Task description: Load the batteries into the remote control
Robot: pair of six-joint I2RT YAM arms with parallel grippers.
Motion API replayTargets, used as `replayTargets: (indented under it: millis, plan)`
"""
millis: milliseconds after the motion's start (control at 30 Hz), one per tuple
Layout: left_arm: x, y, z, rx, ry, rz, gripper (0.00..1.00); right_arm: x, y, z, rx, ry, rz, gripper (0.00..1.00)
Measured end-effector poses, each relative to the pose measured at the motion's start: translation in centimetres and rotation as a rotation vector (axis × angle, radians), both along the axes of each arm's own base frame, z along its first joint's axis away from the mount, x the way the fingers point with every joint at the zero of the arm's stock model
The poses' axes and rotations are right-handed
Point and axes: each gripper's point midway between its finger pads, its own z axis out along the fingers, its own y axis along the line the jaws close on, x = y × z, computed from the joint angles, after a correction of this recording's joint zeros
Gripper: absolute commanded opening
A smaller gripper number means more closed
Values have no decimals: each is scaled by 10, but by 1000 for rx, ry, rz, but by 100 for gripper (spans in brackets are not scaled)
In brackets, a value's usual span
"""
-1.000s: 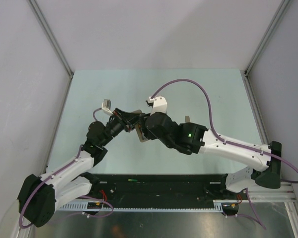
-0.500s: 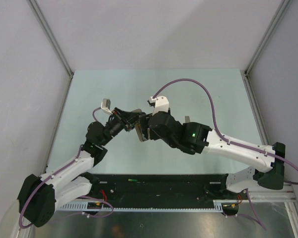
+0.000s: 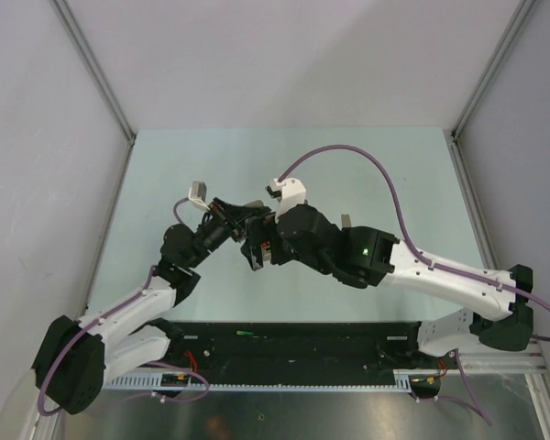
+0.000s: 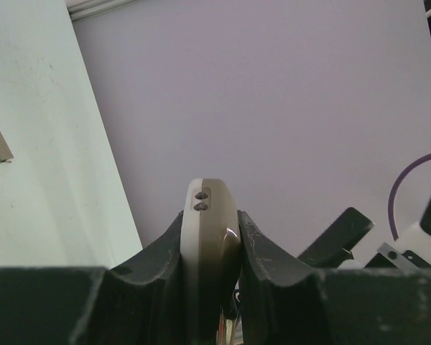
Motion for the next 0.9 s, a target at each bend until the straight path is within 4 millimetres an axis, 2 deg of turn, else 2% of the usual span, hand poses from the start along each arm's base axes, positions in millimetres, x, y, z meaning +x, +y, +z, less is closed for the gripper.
replayTargets:
  millis: [133,300,367,467,600,800,900]
  plan:
    - [2,-1,-3,4,9,2,0,-8,8,9,45,17,41,95]
    - [2,-1,-4,5,10,1,0,-5,3,14,71,29,30,95]
    - [2,-1,-4,5,10,0,0,3,-6,18,110,51,7,95]
    - [2,-1,-4,6,9,0,0,23,-30,21,169,89,-55,95]
    - [0,-2,-6,8,12,-6,0,45,-56,15,250,169,-108,95]
    - [-1,-2,-12,16,19,-11,0,40,-45,-9,319,322,-33,94]
    - [-2,-2,-12,21,13,-12,0,37,-38,-15,359,384,9,94]
